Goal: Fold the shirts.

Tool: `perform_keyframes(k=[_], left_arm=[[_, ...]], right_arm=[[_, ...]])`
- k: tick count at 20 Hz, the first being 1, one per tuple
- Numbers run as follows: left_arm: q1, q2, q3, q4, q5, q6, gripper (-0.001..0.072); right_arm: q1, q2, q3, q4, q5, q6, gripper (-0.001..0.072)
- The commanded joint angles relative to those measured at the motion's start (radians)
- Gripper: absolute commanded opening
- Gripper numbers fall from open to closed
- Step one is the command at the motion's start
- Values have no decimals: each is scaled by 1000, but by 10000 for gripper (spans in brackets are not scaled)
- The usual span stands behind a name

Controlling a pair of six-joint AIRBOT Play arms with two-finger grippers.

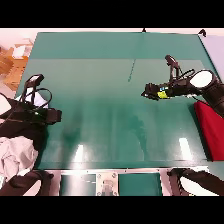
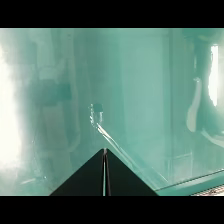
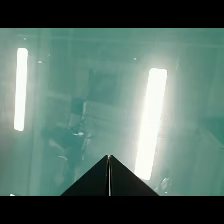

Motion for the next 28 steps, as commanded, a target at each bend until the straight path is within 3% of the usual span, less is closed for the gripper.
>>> perform_keyframes(k=[1,4,6,7,8,9,11,17,21,22,23,24,28], left_arm=[[0,1,-1,0,2,-1,22],[0,1,0,12,8,0,22],[0,1,22,156,38,-44,35],[0,1,43,285,68,-78,406],[0,1,57,418,109,-131,720],[13,0,60,552,154,-170,720],[82,-48,59,645,197,-160,720],[252,-384,60,630,479,-85,720],[279,-580,60,633,467,-79,720],[279,-599,60,633,473,-64,603],[279,-604,63,633,487,-56,241],[279,-603,80,632,487,-47,33],[255,-590,318,593,308,26,21]], right_arm=[[1,-2,2,0,0,0,15],[1,-2,2,0,0,0,15],[1,-2,2,0,0,0,15],[1,-2,2,0,0,0,15],[1,-2,2,0,0,0,15],[1,-2,2,0,0,0,15],[1,-2,2,0,0,0,15],[1,-2,2,0,0,0,15],[1,-2,2,0,0,0,15],[1,-2,2,0,0,0,15],[1,-2,2,0,0,0,15],[1,-2,2,0,0,0,15],[1,-2,2,0,0,0,15]])
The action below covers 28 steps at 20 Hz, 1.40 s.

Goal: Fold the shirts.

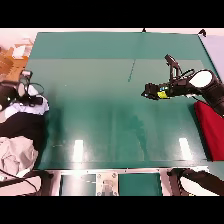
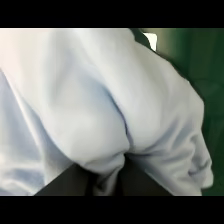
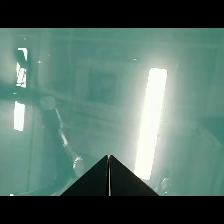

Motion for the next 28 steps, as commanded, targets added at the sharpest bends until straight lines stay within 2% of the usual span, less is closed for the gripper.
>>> perform_keyframes(k=[1,5,8,13,14,15,16,20,21,22,25,27,28], left_arm=[[-34,4,211,-47,-155,90,21],[-198,82,521,-234,-321,172,21],[-359,108,604,-459,-307,212,21],[-597,-24,603,-674,-286,240,23],[-637,-69,603,-722,-275,241,62],[-668,-111,603,-763,-270,253,437],[-689,-149,603,-794,-272,255,712],[-648,-183,613,-755,-327,257,715],[-607,-182,628,-743,-371,261,715],[-559,-182,634,-742,-416,264,715],[-389,-184,586,-750,-465,263,714],[-301,-185,490,-777,-409,263,714],[-272,-187,433,-802,-376,263,714]], right_arm=[[0,0,1,0,0,0,15],[1,0,1,13,1,1,15],[0,1,2,29,2,1,15],[-67,6,35,29,46,1,16],[-90,6,48,29,69,1,49],[-113,6,60,29,89,1,205],[-136,6,71,29,111,0,307],[-230,5,80,20,214,-13,312],[-245,5,75,12,237,-27,388],[-254,5,65,0,260,-33,496],[-234,6,-61,-1,282,-33,502],[-200,6,-187,-2,278,-33,500],[-193,6,-245,-3,277,-33,477]])
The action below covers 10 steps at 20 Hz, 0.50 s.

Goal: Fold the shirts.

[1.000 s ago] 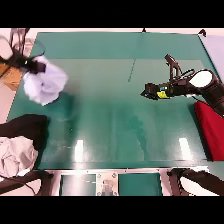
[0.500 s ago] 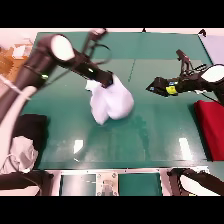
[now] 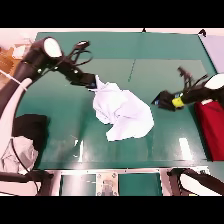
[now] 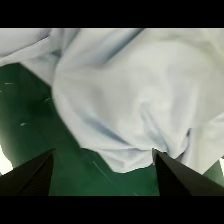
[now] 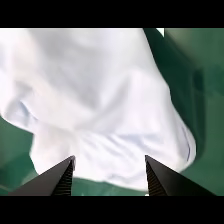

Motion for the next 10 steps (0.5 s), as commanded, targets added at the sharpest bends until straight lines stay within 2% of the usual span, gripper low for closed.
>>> perform_keyframes(k=[1,3,5,8,10], left_arm=[[122,-6,-162,-73,78,7,714],[124,-11,-281,-147,193,74,714],[123,-46,-338,-322,273,173,714],[122,-138,-344,-561,287,279,714],[121,-184,-343,-631,282,291,713]], right_arm=[[21,1,-178,-10,11,-3,459],[20,0,-245,-38,-38,16,462],[23,0,-277,-34,-79,27,465],[29,-4,-304,-15,-148,27,466],[35,-26,-307,-2,-176,26,465]])
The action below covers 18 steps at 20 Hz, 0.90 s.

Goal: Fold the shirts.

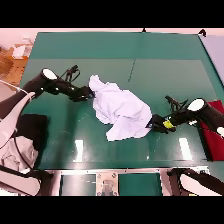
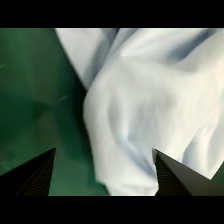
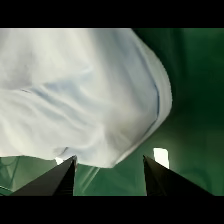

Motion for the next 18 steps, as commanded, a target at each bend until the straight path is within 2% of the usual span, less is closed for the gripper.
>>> perform_keyframes(k=[1,3,4,5,6,7,9,13,15,18], left_arm=[[-3,-76,-23,-187,23,72,713],[-36,-91,-23,-190,27,72,712],[-58,-95,-23,-190,36,78,711],[-82,-95,-22,-188,45,92,579],[-95,-94,-18,-188,38,103,342],[-98,-94,-5,-190,10,119,37],[-79,-89,56,-192,-92,120,21],[-22,-14,284,-185,-319,32,20],[-13,66,430,-185,-376,8,20],[-13,208,668,-187,-397,-19,21]], right_arm=[[14,-32,-25,20,-70,3,464],[45,-76,-25,45,-104,2,462],[63,-95,-25,57,-120,-1,416],[82,-111,-25,61,-138,-1,255],[92,-116,-24,61,-153,-16,76],[93,-115,-19,60,-159,-32,16],[60,-110,27,59,-132,-54,15],[-49,-15,303,60,40,-61,15],[-97,83,517,67,110,-58,15],[-135,223,829,71,130,-47,15]])
